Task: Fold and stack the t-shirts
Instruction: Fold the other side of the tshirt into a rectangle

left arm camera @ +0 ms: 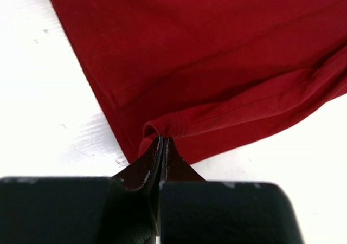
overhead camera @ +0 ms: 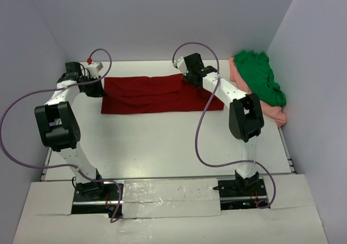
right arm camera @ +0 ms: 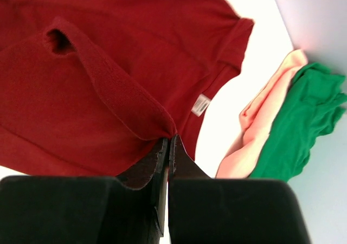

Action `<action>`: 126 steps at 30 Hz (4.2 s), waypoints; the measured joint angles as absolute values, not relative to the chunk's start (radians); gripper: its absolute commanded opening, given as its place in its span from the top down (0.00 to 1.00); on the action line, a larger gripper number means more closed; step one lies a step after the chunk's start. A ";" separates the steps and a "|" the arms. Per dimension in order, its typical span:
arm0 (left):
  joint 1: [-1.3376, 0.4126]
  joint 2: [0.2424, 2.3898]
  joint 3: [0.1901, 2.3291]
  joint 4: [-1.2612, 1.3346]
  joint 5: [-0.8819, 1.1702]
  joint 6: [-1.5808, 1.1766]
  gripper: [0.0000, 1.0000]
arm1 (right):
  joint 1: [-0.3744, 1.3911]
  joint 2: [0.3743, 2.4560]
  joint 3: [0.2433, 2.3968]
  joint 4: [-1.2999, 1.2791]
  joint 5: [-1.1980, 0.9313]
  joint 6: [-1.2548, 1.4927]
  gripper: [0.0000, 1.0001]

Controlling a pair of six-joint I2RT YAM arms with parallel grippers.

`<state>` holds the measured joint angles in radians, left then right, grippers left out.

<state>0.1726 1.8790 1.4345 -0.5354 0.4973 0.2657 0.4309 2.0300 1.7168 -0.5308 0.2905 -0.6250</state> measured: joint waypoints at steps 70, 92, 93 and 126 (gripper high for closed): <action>0.133 1.632 1.196 -0.247 0.178 0.109 0.30 | 0.402 2.059 1.806 -0.597 0.277 -0.415 0.57; 0.127 1.706 1.150 -0.322 0.294 0.135 0.32 | 0.392 2.074 1.688 -0.844 0.003 -0.323 0.60; 0.126 1.712 1.150 -0.318 0.295 0.134 0.32 | 0.390 2.075 1.688 -0.843 -0.002 -0.323 0.60; 0.060 1.886 1.164 -0.235 0.295 0.119 0.41 | 0.374 2.075 1.570 -0.559 0.130 -0.399 1.00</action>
<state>0.0597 1.8862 1.1637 -0.2352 0.2955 0.1188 0.3740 2.0747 1.5696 -0.5587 0.1299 -0.3988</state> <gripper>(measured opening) 0.602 0.009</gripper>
